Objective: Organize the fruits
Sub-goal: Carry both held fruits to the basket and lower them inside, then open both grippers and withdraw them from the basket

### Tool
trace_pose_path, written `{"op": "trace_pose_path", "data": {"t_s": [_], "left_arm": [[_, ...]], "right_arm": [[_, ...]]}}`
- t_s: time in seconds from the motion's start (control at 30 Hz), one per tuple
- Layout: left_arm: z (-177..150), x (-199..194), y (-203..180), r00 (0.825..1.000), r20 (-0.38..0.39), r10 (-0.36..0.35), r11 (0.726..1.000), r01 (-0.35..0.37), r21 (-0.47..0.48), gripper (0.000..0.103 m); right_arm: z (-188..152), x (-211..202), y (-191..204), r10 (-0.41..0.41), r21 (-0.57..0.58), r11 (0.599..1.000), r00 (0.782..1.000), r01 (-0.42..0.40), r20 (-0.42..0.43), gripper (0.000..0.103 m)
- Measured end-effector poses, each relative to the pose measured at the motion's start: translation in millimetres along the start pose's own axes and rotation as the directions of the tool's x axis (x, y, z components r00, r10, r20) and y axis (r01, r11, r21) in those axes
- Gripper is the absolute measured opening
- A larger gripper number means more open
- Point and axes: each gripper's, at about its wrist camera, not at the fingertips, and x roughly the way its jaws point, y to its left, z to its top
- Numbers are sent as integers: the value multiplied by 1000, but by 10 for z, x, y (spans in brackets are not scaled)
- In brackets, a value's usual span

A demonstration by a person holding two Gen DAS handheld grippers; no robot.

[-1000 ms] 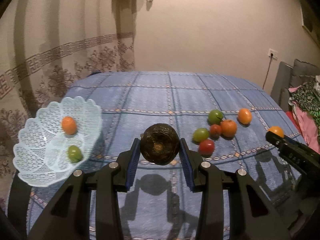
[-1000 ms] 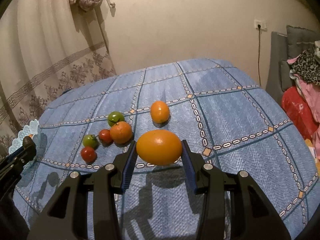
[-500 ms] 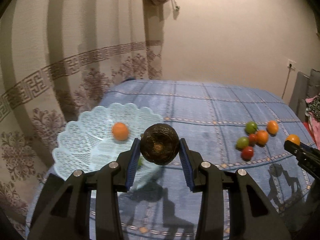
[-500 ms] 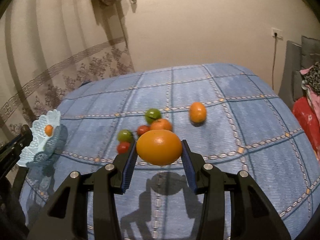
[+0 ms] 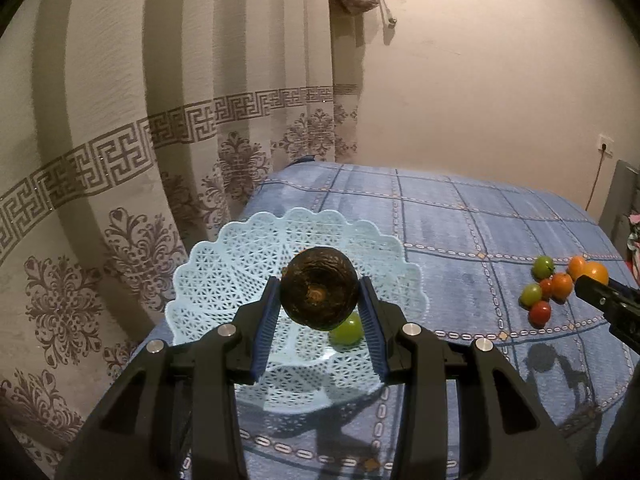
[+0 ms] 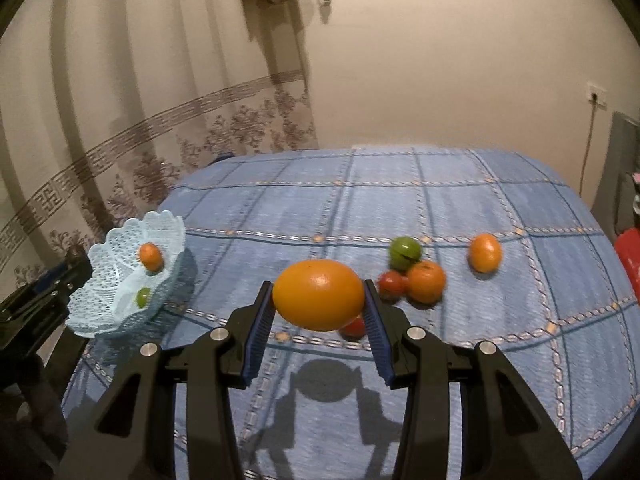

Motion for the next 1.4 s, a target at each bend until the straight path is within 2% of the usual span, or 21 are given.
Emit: {"op": "trace_pose_path", "data": {"t_s": [0.1,0.13,0.17,0.23,0.6,0.87,1.0,1.1,1.17,1.2,1.4], "left_arm": [[5,9,50,1000,-5,3,1000,-3,-10,41],[7,11,89,1000,-6,7,1000,-7,-20,46],[12,12,125,1000,-7,13,999,-14,-32,65],[23,-6,192,1000,4,13,999,-13,-49,84],[121,-83,486,998,32,51,994,-48,-103,84],[160,-108,621,998,39,57,989,-51,-139,85],[167,-95,687,998,33,53,984,-46,-170,94],[160,-74,730,998,25,56,981,-50,-188,95],[160,-65,747,998,23,60,979,-54,-194,95],[159,-62,752,998,22,61,979,-55,-197,96],[159,-69,758,997,30,66,978,-59,-199,96]], "right_arm": [[58,24,163,24,-21,999,1000,-24,2,44],[71,36,205,31,-25,999,1000,-31,2,44],[86,44,256,40,-30,999,999,-40,1,44],[113,61,376,58,-45,997,998,-58,0,44],[226,152,1009,149,-125,981,989,-148,-6,44],[243,291,1366,208,-161,964,977,-213,-49,44],[204,385,1509,236,-166,954,967,-249,-93,44],[170,423,1583,239,-186,948,964,-257,-116,45],[163,434,1585,243,-185,947,962,-263,-126,50],[168,421,1561,243,-176,949,963,-260,-116,60],[220,358,1479,233,-165,955,969,-245,-89,62]]}}
